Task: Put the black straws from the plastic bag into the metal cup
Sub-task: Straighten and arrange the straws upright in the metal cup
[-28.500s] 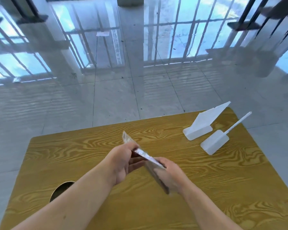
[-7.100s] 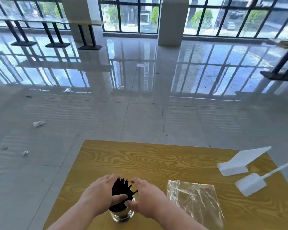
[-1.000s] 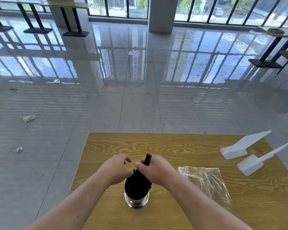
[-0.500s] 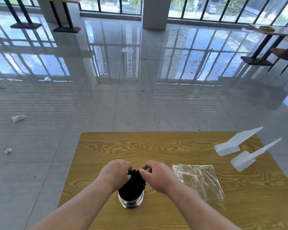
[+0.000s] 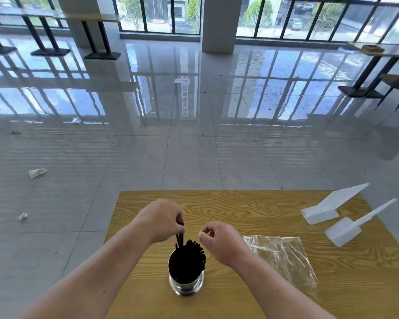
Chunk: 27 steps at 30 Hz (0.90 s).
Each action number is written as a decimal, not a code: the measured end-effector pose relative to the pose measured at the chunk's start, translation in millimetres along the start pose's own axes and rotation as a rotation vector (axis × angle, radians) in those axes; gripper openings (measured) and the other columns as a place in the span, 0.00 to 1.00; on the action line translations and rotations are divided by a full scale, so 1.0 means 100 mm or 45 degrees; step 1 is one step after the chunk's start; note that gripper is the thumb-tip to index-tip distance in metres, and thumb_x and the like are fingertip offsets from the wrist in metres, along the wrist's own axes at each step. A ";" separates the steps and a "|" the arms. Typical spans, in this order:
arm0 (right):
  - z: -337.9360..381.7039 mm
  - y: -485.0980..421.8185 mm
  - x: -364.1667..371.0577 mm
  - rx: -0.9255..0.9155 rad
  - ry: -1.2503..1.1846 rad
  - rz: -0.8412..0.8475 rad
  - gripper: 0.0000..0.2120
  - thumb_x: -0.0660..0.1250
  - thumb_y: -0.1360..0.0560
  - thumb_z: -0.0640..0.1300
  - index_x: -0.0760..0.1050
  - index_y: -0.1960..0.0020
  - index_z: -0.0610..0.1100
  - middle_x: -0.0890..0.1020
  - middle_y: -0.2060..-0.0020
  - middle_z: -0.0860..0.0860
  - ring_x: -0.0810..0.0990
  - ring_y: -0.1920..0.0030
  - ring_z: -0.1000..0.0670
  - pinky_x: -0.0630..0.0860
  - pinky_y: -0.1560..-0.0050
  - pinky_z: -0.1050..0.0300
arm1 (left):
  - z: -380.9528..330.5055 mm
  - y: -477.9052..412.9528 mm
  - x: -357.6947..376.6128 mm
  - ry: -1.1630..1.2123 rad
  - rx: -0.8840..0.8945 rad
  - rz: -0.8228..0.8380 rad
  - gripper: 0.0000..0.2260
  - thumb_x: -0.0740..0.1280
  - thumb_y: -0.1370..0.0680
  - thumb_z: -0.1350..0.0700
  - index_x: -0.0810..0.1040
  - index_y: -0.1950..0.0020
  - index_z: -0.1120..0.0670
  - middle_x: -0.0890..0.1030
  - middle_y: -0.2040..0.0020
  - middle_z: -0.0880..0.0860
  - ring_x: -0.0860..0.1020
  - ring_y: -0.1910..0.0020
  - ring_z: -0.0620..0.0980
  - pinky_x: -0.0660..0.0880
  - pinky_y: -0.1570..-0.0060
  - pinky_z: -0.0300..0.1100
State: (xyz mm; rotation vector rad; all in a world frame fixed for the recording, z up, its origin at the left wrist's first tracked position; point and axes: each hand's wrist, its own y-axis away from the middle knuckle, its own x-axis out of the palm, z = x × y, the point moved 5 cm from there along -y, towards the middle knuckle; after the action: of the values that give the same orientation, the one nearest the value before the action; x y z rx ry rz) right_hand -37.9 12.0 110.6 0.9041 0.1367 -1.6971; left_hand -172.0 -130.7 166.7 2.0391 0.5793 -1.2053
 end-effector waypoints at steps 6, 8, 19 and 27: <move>0.06 -0.01 -0.06 0.039 -0.200 -0.014 0.09 0.67 0.19 0.50 0.83 0.56 0.51 0.82 0.70 0.54 0.73 0.72 0.55 0.73 0.70 0.54 | 0.03 0.13 -0.69 0.074 -0.050 -0.180 0.09 0.79 0.27 0.45 0.82 0.64 0.42 0.84 0.65 0.42 0.81 0.65 0.40 0.74 0.65 0.39; 0.05 -0.02 -0.09 0.074 -0.282 -0.064 0.09 0.65 0.21 0.46 0.83 0.56 0.49 0.80 0.71 0.55 0.72 0.73 0.54 0.71 0.71 0.54 | 0.06 0.21 -0.92 0.127 -0.050 -0.333 0.07 0.80 0.27 0.47 0.84 0.62 0.44 0.83 0.66 0.43 0.80 0.66 0.40 0.72 0.66 0.38; 0.48 0.04 0.03 0.171 -1.329 0.494 0.23 0.76 0.27 0.60 0.79 0.44 0.43 0.81 0.61 0.48 0.72 0.69 0.52 0.67 0.69 0.59 | 0.33 0.19 -0.28 1.597 -0.223 -0.413 0.04 0.78 0.24 0.60 0.88 0.58 0.59 0.86 0.64 0.54 0.81 0.66 0.49 0.84 0.59 0.42; 0.58 -0.02 -0.40 0.090 -0.951 -0.089 0.19 0.63 0.15 0.49 0.86 0.53 0.37 0.82 0.69 0.44 0.77 0.71 0.49 0.74 0.70 0.54 | 0.43 0.29 0.47 1.703 -0.346 -0.007 0.13 0.82 0.32 0.52 0.89 0.53 0.58 0.88 0.56 0.57 0.85 0.61 0.49 0.84 0.57 0.41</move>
State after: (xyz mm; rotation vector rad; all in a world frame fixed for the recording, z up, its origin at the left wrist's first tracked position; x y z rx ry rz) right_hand -66.6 13.7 175.8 0.2701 -0.3982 -2.0057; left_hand -155.6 -180.9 120.7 2.3487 1.2296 0.4194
